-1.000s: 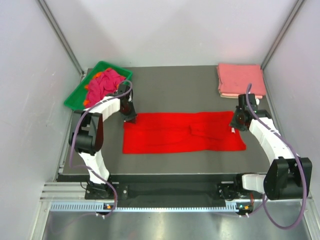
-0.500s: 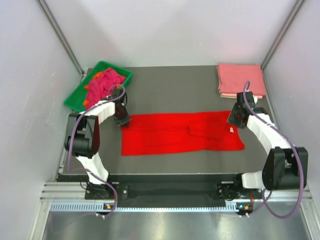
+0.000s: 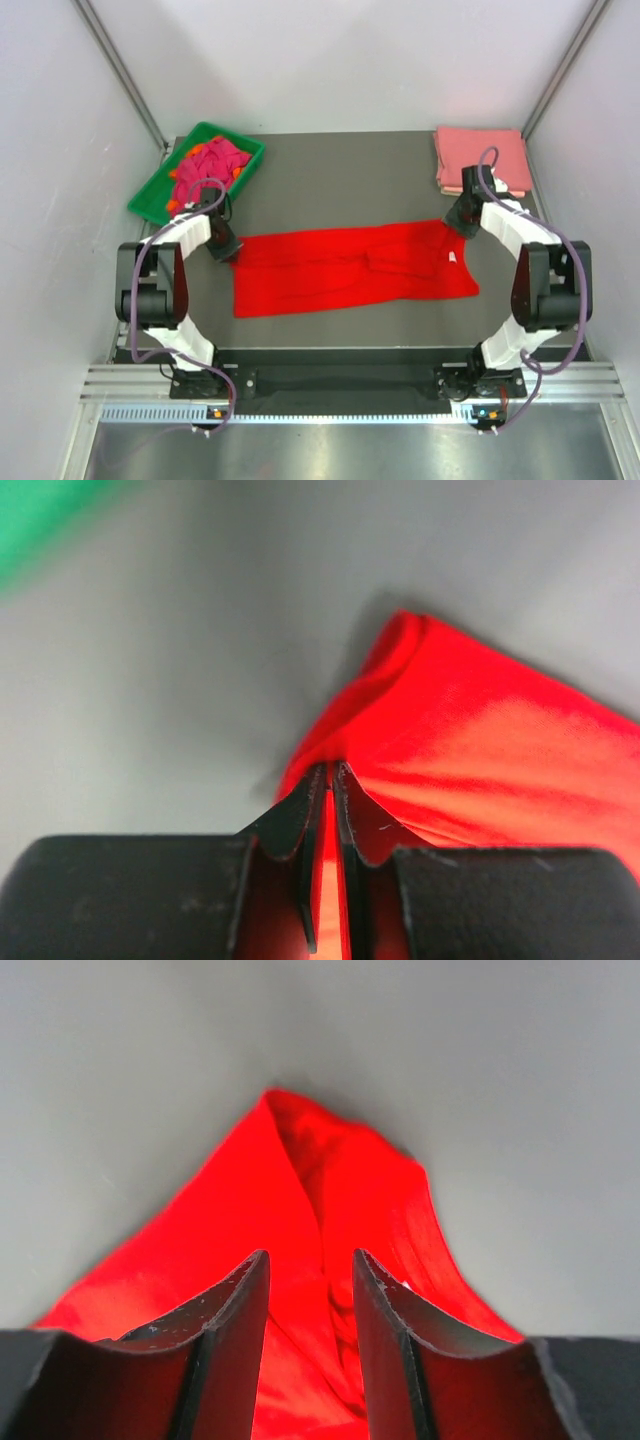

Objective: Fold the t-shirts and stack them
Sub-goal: Fold the tshirt

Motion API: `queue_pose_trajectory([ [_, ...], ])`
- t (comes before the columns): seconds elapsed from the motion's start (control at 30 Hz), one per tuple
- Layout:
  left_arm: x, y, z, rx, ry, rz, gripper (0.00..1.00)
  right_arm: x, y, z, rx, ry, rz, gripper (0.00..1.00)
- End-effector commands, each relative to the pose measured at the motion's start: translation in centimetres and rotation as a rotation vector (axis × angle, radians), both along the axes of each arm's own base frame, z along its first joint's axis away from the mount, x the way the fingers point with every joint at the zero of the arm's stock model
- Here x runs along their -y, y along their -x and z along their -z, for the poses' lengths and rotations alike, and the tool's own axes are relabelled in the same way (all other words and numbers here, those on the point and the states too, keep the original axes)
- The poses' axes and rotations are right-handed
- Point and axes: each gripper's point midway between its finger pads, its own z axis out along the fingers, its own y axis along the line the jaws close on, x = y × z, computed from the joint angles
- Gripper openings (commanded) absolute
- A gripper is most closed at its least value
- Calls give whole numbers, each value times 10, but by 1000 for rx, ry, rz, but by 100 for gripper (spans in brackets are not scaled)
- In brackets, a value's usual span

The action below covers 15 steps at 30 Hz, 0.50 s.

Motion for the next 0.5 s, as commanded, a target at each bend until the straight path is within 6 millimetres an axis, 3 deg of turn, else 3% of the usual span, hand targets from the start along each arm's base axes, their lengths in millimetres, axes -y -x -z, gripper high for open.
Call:
queue_pose_trajectory([
  [0.0,-57,66,25,-223,-169,-99,13,-14,-35,-13,78,-9,-6,40],
  [0.47,-56,29,-27,-43,-154,-111,14,-27,-49,26,6,45,-6,34],
])
